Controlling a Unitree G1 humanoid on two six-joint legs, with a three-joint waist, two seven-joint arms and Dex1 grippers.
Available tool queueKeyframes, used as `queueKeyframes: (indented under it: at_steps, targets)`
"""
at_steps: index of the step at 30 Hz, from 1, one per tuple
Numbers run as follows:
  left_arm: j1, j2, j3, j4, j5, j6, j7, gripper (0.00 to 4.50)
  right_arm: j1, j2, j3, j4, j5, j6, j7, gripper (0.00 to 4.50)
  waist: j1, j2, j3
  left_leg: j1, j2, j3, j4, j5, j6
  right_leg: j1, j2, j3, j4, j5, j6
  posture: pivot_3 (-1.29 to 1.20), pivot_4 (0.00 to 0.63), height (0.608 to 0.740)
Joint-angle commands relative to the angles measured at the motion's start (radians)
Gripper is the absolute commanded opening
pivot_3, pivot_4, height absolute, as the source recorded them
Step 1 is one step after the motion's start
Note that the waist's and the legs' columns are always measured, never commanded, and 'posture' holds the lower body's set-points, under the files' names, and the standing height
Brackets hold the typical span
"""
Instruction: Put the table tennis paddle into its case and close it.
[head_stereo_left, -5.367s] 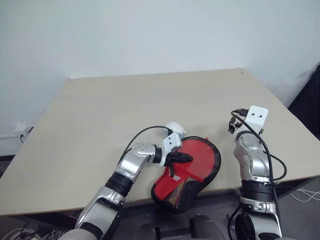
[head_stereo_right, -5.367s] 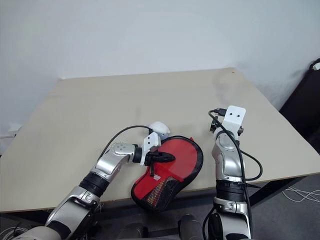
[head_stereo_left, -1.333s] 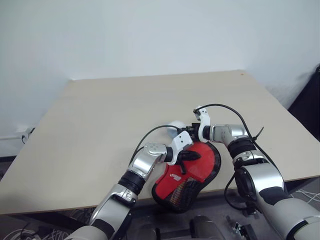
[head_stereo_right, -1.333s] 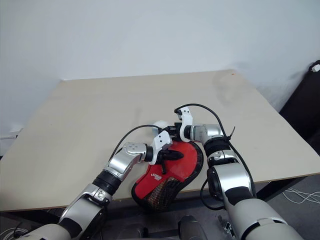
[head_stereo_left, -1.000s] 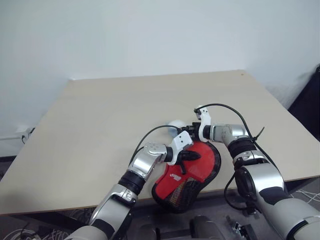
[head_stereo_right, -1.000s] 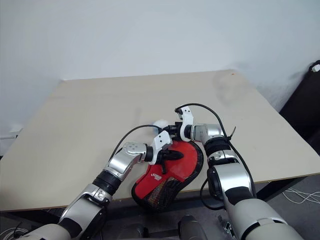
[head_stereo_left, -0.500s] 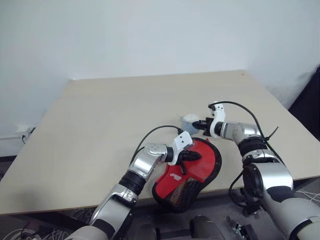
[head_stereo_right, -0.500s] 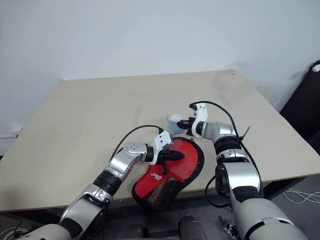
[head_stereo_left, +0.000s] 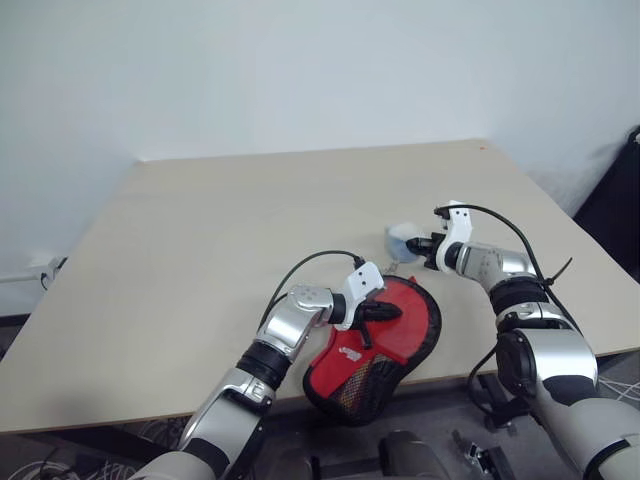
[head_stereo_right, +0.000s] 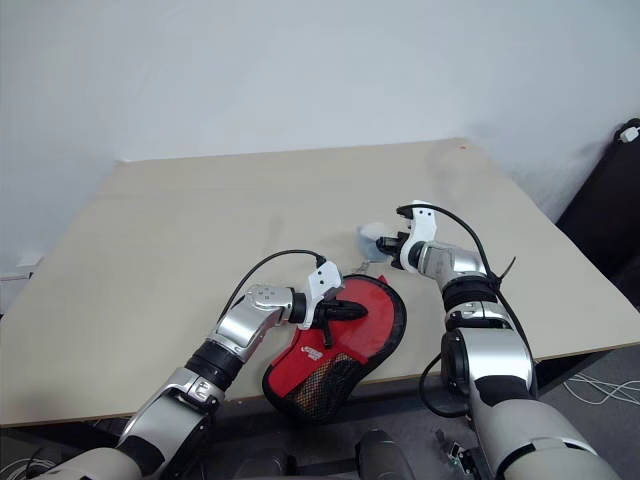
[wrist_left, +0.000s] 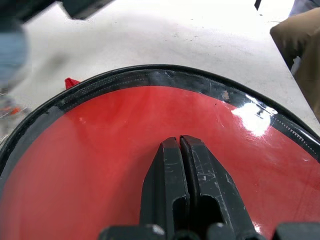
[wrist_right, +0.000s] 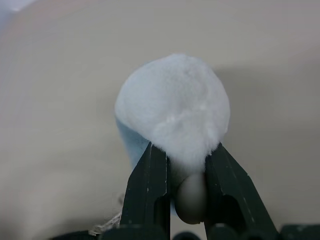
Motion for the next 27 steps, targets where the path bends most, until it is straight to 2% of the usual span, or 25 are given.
queueKeyframes:
  at_steps: [1,17,27]
  targets:
    - [0.010,-0.003,-0.018,0.006,0.011,0.016,-0.001,0.00,0.016,-0.063,0.015,-0.110,-0.030,-0.034,-0.003,0.40,-0.001,0.000,0.000,0.000,0.000,0.000,0.000,0.000,0.000,0.000,0.000,0.001,0.000,0.000,0.000,0.00,0.000,0.740]
    - [0.008,-0.009,-0.025,0.011,0.011,0.013,-0.008,0.00,0.297,-0.220,0.022,-0.605,-0.019,0.136,0.016,0.40,0.020,0.000,0.000,-0.002,-0.004,-0.001,0.001,0.000,0.000,0.000,0.000,0.005,-0.001,-0.003,0.002,0.00,0.000,0.740]
    - [-0.003,-0.014,-0.024,0.030,0.013,0.002,-0.012,0.00,0.509,-0.351,0.005,-0.893,0.039,0.242,0.095,0.40,0.030,-0.001,0.001,-0.003,-0.005,-0.001,0.002,0.000,0.000,0.000,0.000,0.006,-0.001,-0.004,0.003,0.00,0.000,0.740]
